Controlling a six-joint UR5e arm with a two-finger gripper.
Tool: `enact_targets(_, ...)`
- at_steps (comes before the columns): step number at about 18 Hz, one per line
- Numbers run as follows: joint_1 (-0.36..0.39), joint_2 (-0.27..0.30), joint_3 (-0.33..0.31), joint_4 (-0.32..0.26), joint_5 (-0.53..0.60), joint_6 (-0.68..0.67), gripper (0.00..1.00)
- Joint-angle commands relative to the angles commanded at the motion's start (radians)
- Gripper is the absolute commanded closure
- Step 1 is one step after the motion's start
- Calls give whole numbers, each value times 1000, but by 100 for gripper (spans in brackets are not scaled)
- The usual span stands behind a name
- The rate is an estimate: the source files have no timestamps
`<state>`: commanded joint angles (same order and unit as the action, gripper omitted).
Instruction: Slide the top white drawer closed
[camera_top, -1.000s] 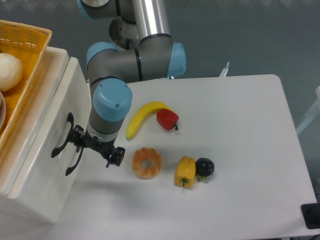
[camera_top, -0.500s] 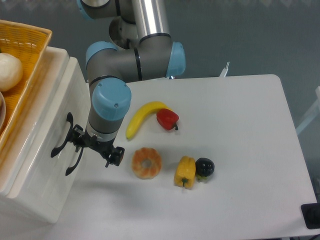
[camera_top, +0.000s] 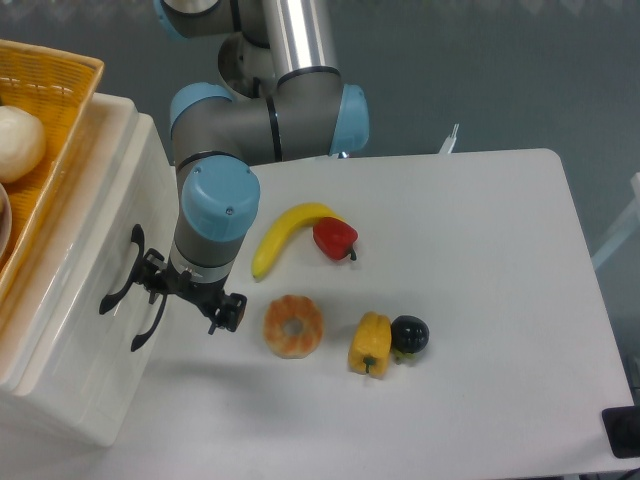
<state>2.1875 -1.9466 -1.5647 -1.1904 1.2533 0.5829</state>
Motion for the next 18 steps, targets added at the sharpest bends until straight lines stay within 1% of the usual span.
enact_targets(12,2,0,5,2,6,17,0)
enact_targets(14,2,3,14,3,64,46,0)
enact_targets(16,11,5,23,2,124,124,0)
enact_targets(18,31,30,29,2,138,164,0)
